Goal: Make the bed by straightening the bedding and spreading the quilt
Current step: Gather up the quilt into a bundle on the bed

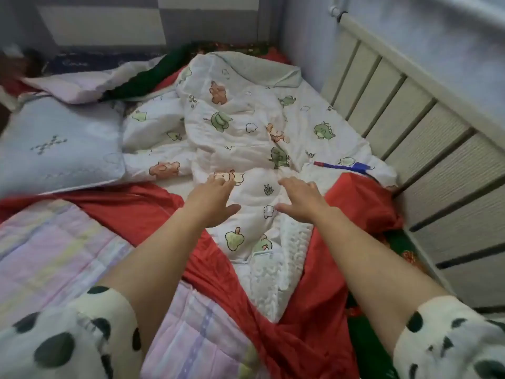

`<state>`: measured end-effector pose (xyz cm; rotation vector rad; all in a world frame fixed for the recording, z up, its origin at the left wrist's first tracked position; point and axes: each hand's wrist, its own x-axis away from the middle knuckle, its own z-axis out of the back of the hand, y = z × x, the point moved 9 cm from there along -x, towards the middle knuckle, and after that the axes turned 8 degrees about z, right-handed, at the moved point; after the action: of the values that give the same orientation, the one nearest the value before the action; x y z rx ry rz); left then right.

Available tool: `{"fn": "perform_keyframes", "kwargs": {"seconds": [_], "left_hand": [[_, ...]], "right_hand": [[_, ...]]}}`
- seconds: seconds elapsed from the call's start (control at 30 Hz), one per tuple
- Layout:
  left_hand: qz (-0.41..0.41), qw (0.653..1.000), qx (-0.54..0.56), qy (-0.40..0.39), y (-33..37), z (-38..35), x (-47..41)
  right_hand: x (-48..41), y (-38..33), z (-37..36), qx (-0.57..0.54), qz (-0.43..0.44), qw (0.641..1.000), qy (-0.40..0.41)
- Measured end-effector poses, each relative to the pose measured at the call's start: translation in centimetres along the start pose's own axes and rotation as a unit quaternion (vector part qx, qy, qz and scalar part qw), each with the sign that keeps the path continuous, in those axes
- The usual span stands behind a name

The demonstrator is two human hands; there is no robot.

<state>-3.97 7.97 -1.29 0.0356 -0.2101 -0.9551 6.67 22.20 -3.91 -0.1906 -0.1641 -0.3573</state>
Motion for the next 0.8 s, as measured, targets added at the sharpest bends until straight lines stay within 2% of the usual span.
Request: {"fn": "perform_keyframes", "kwargs": {"seconds": [0.13, 0.2, 0.33, 0.43, 0.5, 0.6, 0.73, 0.8], "left_hand": [[0.009, 0.999, 0.014, -0.036, 1.0, -4.9, -2.9], [0.005, 0.998, 0.012, -0.057, 1.6, -7.7, -3.9], [0.002, 0.997, 0.010, -0.074, 1.7, -11.8, -4.9], [-0.003, 0.995, 0.020, -0.098, 1.9, -14.0, -4.6], [-0.007, 0.994, 0.021, -0.105, 2.3, -14.8, -4.3], [-0.011, 0.994, 0.018, -0.112, 3.7, -15.1, -3.5], [-0.040, 0.992, 0.031, -0.119, 7.5, -14.7, -2.2], [-0.055, 0.991, 0.031, -0.118, 9.1, -14.5, -1.7]], "right_hand": [[-1.7, 2.8, -5.7, -0.012, -0.035, 0.999, -0.037], [-2.4, 3.7, -8.8, -0.005, -0.021, 0.997, -0.069], [-3.3, 4.4, -14.7, 0.087, 0.041, 0.981, -0.169], [-2.2, 5.9, -17.8, 0.159, 0.048, 0.958, -0.235], [-0.1, 7.6, -18.4, 0.181, 0.008, 0.953, -0.242], [5.5, 10.5, -18.4, 0.097, -0.088, 0.962, -0.239], [17.2, 14.7, -21.2, 0.021, -0.209, 0.924, -0.321], [20.8, 15.5, -22.5, -0.011, -0.239, 0.914, -0.328]]}}
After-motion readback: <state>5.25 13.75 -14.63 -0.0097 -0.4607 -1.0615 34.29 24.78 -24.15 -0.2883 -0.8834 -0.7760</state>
